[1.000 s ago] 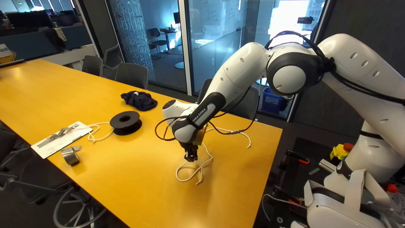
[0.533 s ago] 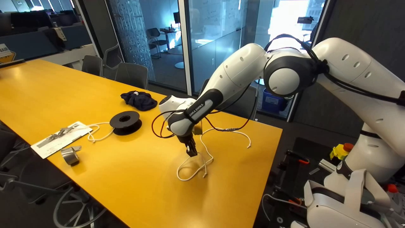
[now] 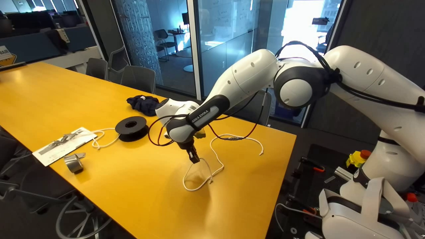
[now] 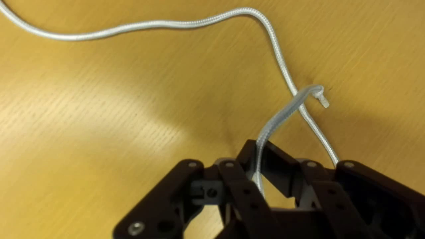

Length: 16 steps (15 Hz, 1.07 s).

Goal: Unwind the white rope

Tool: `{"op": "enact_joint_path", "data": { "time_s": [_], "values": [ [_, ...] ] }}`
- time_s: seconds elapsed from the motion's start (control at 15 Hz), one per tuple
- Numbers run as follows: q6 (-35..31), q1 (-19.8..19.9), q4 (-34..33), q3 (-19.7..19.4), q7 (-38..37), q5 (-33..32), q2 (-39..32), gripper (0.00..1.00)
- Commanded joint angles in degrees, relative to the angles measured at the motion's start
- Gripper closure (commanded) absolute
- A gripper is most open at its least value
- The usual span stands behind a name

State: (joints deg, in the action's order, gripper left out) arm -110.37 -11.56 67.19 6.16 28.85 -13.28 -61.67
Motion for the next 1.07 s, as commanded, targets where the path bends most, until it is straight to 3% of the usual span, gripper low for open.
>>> {"op": "enact_joint_path", "data": {
  "time_s": [0.0,0.47,1.0],
  "values": [
    [3.49,-0.13,-5.64,1.83,7.39,-1.76,-1.78,0.97],
    [9.7,-1.36,-11.08,1.56,18.8,-2.89,-3.19,0.97],
    [12.21,-1.35,-20.0,-1.61,28.62,-5.56,-10.89,0.97]
  ]
}}
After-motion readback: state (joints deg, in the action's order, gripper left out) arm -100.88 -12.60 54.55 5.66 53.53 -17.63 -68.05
